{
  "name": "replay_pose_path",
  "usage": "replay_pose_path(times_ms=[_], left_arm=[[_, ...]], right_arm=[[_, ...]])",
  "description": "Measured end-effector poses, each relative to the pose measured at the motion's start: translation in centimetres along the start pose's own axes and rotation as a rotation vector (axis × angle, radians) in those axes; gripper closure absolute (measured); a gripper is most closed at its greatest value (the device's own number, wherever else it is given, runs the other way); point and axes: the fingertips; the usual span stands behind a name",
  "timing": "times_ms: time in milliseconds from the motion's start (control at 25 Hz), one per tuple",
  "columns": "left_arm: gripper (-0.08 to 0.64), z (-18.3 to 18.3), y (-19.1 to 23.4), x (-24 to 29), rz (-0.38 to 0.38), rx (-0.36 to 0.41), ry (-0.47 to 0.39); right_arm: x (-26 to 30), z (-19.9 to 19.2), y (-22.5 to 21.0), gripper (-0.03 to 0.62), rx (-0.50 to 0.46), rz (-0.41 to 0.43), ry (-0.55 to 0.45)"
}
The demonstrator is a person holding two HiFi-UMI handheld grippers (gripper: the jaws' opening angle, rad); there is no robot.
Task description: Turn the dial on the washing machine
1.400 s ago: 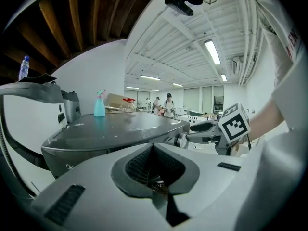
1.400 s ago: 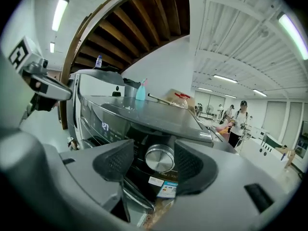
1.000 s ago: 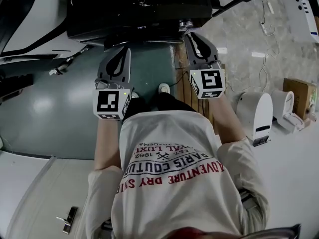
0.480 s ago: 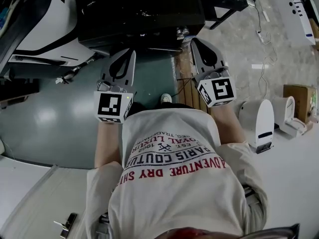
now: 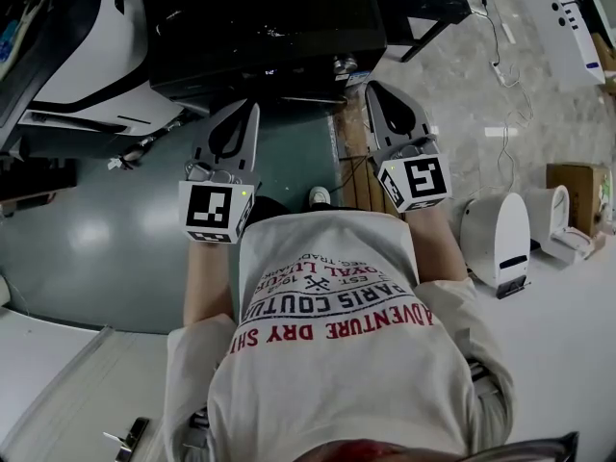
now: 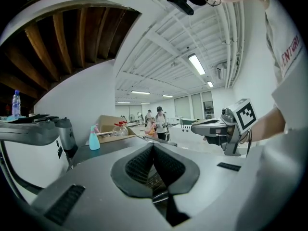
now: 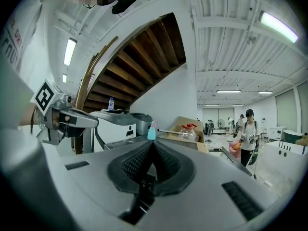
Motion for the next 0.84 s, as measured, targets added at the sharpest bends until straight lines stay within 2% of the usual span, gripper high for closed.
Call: replay_pose_path(times_ms=[320,680,840], left_arm=[[0.543,0.5,-0.3,-0.6,0.011,0.0,0.0],[0.543,0.4,0.1,-1.5,0.033,0.001,0.009],[0.543,1.3,0.2,-1.7,0.037,-0.002,-0.02]], right_arm=[[0.1,0.4,0.8,0.565,0.001,0.041,-0.004],[0.0,0.8,0.9,0.565,-0.011,0.008,-0.019],[0.1,1.2,0.5,0.565,-0.019,-0.012,-0.026]])
Point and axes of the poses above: the fingertips, and each gripper's own axes: x forward along the fingers, y to its left, z out of its top, and after that the axes turned 5 degrees about -y, right-handed
